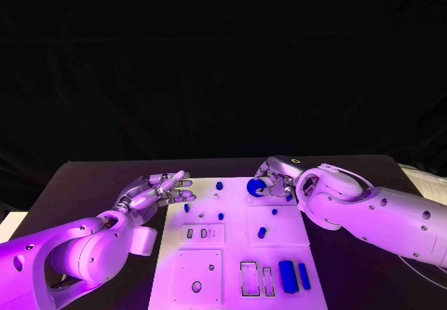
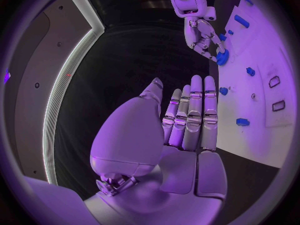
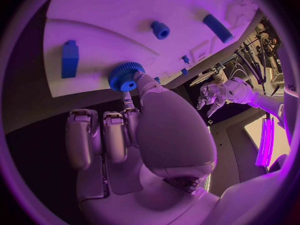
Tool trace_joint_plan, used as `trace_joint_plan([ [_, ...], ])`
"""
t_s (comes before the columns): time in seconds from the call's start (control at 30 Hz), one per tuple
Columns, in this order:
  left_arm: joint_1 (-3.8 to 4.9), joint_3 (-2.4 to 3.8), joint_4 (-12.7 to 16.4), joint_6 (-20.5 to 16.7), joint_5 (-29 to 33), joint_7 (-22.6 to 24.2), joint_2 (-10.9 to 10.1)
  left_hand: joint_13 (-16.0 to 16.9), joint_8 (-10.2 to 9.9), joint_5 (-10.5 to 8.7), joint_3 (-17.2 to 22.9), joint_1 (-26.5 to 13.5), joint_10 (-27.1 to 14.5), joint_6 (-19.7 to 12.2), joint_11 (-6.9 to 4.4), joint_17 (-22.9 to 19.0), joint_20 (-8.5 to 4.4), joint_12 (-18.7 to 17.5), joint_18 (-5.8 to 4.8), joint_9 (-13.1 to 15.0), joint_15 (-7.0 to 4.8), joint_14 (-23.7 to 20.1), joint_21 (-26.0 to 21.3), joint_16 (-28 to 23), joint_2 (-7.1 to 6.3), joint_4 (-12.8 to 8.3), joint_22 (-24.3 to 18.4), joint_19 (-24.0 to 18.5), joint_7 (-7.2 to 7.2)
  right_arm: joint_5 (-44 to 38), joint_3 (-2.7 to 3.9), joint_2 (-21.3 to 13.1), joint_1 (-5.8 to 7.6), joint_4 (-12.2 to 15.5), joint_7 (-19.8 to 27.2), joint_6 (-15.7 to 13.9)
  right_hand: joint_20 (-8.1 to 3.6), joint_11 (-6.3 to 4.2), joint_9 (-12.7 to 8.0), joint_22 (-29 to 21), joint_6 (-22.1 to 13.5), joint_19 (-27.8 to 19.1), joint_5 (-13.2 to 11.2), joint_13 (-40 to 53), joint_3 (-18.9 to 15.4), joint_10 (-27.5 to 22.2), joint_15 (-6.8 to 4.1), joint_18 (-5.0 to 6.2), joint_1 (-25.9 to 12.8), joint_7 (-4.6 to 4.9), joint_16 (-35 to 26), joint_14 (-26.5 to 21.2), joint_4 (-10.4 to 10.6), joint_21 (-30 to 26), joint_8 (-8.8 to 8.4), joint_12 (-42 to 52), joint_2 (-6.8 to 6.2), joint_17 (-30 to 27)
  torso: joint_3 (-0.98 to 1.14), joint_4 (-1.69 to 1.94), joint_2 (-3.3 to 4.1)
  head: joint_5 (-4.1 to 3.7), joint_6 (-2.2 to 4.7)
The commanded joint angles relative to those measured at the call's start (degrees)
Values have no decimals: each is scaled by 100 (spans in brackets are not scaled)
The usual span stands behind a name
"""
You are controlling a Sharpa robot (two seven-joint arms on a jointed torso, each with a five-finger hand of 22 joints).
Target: Assemble the parts on the task board
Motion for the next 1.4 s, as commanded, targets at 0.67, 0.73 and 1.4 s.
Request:
trace_joint_plan([
  [0.67,8,4,20,132,8,12,18,-7,-34,-24,-9,18,-41,-25,8,6,38,-9,68,-4,34,-25,-21,-28,44,-29,-5,-17,19,-205,-98,883,9,41,91,-430,-26,-49,69,430,245,158,97,812,144,246,-61,-124,-103,-109,29,519,-31,41,-15,4,43,1130,3,13,9,154,-38],
  [0.73,9,4,19,133,8,12,22,-7,-34,-24,-9,18,-41,-25,8,6,38,-9,68,-4,34,-25,-21,-28,44,-29,-5,-17,19,-232,-118,968,1,-18,82,-410,-27,-48,68,432,242,158,93,804,149,241,-61,-124,-108,-107,23,517,-33,41,-19,-9,40,1121,2,15,7,157,-42],
  [1.4,9,4,9,140,8,4,43,-7,-34,-24,-9,18,-41,-25,8,6,38,-9,68,-4,34,-25,-21,-28,44,-29,-5,-17,19,-511,-201,1416,-86,-515,-101,-91,-21,-31,65,418,217,148,-53,765,212,212,-49,-121,-225,-87,-5,506,-61,33,-63,-88,-5,1076,9,4,7,191,-93],
])
